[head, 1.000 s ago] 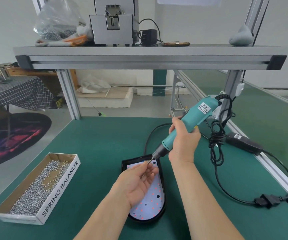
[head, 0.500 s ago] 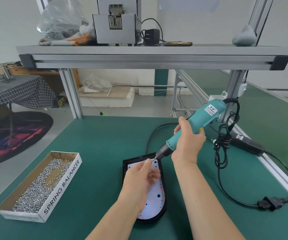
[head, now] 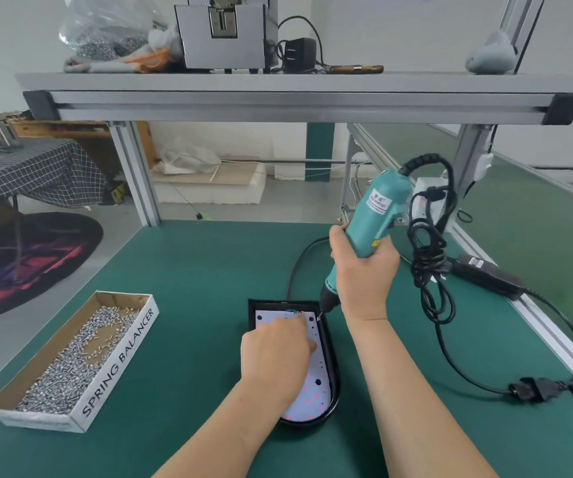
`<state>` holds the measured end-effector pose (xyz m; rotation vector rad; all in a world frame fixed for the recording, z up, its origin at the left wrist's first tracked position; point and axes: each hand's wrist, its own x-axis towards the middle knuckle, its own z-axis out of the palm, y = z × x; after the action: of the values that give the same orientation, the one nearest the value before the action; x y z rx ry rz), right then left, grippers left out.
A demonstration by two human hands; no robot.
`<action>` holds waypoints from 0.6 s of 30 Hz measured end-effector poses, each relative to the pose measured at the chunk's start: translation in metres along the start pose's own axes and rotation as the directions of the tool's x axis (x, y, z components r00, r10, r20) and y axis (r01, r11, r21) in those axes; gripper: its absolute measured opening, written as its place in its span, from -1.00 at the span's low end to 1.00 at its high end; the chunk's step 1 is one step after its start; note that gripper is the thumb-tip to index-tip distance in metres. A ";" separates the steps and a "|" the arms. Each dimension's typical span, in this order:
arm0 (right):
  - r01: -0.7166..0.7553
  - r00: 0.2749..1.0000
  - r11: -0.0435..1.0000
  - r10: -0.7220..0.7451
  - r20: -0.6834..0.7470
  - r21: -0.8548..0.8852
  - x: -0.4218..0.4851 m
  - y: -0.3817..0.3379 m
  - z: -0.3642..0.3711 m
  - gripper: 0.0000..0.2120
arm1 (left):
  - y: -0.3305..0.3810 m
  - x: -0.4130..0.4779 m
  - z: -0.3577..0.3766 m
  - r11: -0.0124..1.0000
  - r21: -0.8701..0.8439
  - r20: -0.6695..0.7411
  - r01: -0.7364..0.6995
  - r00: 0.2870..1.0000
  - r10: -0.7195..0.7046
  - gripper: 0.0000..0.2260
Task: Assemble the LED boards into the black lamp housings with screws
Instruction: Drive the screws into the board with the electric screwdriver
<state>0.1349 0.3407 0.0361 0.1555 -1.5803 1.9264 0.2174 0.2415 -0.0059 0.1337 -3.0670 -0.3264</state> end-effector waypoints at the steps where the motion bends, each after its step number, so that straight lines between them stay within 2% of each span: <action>1: 0.013 1.000 1.000 -0.012 0.016 -0.023 -0.001 0.001 0.001 -0.68 | 0.001 0.001 0.000 1.000 0.023 0.004 -0.008 1.000 0.008 -0.87; 6: 0.007 0.998 0.998 -0.003 0.055 -0.059 -0.004 0.007 0.004 -0.72 | 0.002 0.001 0.000 0.998 0.061 0.009 -0.035 0.999 0.035 -0.88; 18: -0.063 0.998 0.996 0.063 0.000 -0.055 -0.002 0.010 0.003 -0.66 | -0.001 0.005 0.008 0.996 0.072 0.007 -0.050 0.999 0.050 -0.88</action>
<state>0.1301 0.3361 0.0274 0.0852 -1.6557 1.9291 0.2122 0.2420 -0.0141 0.0588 -3.0818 -0.2141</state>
